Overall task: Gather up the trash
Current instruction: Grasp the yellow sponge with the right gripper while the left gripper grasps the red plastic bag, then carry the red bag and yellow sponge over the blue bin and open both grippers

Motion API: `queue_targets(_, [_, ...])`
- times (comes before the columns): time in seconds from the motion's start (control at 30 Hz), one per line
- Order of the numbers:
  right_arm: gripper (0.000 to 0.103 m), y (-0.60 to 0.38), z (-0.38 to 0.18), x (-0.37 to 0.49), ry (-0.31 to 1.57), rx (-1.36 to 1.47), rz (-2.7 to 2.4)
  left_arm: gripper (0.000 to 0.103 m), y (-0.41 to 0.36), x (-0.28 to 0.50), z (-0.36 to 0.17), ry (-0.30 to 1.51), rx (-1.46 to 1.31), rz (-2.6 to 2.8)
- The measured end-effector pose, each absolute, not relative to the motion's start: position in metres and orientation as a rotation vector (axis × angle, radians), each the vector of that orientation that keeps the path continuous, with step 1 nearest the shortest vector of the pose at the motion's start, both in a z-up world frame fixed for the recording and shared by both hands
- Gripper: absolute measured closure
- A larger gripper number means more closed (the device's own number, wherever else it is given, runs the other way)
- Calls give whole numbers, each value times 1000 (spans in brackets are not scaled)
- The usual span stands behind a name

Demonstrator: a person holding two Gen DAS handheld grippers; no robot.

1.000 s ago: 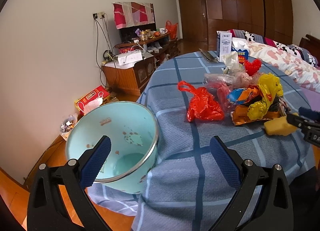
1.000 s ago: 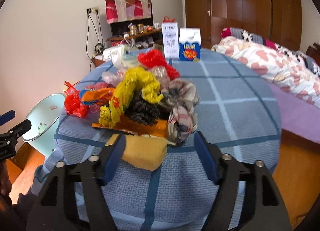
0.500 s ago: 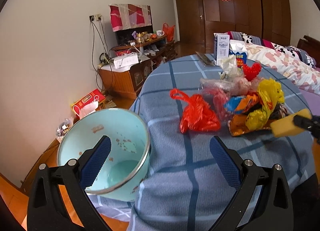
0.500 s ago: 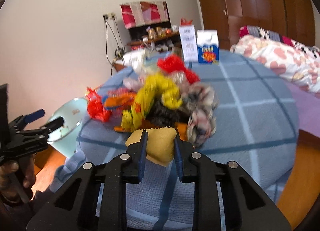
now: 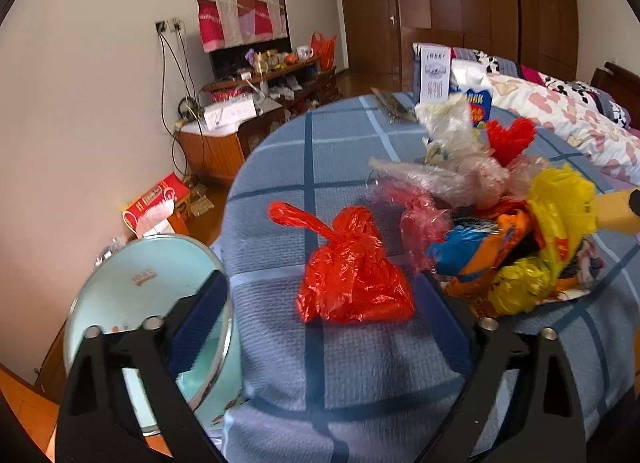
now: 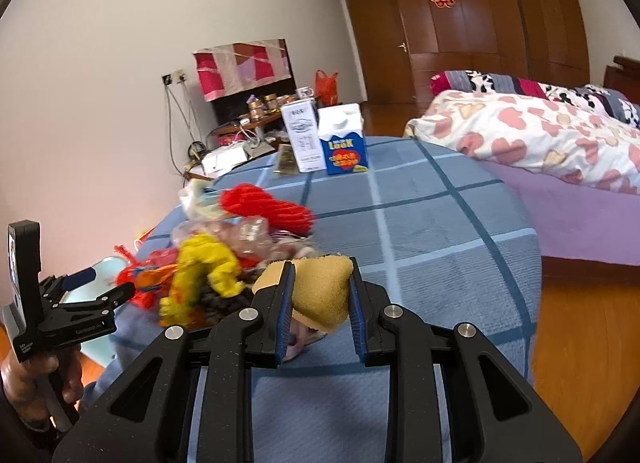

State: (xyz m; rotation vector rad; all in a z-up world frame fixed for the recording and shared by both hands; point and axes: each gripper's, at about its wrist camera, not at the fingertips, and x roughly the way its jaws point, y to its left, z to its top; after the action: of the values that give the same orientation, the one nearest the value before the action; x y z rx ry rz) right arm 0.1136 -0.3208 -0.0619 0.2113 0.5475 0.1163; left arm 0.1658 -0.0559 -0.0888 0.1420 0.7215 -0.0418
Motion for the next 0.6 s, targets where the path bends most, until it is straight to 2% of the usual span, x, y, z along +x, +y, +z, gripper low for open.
queue_targets(0.03, [77,-322,-63,116,547,215,117,34,-55,169,-92,739,138,-51])
queue_targets(0.07, [77,-323,-64,118,546,218,120,46,-55,172,-94,753,133,-59])
queue_targets(0.1, [77,-322,-64,118,544,220,122,65,-56,175,-96,770,125,-75])
queue_targets(0.13, [77,-322,-62,118,538,221,125,73,-57,176,-98,779,124,-86])
queue_targets(0.2, [77,-322,-56,115,520,220,127,81,-58,174,-98,773,143,-91])
queue_targets(0.23, [77,-321,-52,114,509,220,129,88,-58,172,-96,768,147,-99])
queue_targets(0.6, [76,-292,-12,122,428,204,204,90,-28,143,-63,685,157,-77])
